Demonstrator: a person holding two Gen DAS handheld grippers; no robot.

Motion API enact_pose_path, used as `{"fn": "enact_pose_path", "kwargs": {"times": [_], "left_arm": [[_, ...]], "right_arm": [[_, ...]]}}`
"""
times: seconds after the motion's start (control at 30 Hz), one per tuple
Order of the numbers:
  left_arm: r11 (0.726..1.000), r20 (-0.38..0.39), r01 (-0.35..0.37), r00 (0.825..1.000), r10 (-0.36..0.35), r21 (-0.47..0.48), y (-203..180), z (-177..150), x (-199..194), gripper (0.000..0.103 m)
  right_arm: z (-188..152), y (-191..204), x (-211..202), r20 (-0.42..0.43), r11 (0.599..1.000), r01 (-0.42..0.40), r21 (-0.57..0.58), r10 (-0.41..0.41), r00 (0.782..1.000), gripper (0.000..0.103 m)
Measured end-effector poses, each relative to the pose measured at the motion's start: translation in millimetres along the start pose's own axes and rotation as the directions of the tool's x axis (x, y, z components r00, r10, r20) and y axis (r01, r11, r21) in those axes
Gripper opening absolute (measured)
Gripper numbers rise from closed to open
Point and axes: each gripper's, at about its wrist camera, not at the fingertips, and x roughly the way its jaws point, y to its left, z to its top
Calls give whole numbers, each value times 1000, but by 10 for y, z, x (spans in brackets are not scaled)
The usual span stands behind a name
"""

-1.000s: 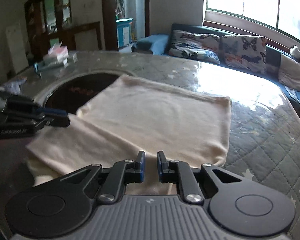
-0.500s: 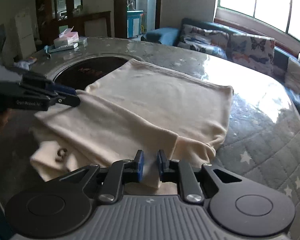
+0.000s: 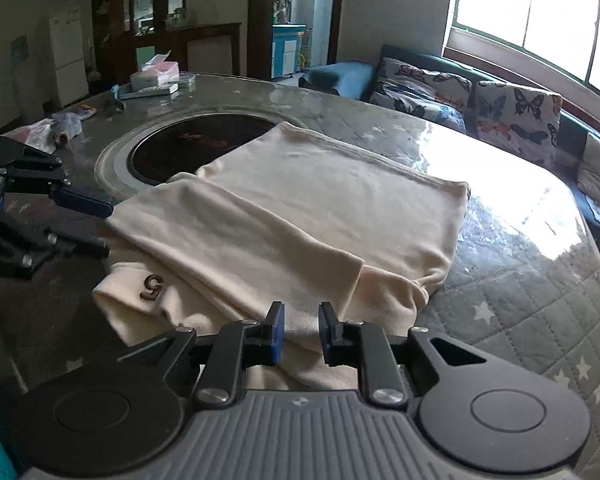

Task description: Fold clothes

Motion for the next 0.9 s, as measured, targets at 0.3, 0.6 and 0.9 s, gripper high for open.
{"fn": "enact_pose_path", "kwargs": {"times": [0.3,0.6,0.9], "left_arm": [[989,36,13,999,-19,147,-334,-21,108,42],[985,55,22,998,-31,169,-378,2,220,32],[997,83,72,994,-71,-11,-96,202,246,12]], "right_arm": [[-55,82,-250,-10,994,19,-107,-20,1000,34],[-253,255,-364,-48,957,10,-290,-25,999,55],[-326,406,-279,1,917,4,-400,-3,1000,60]]}}
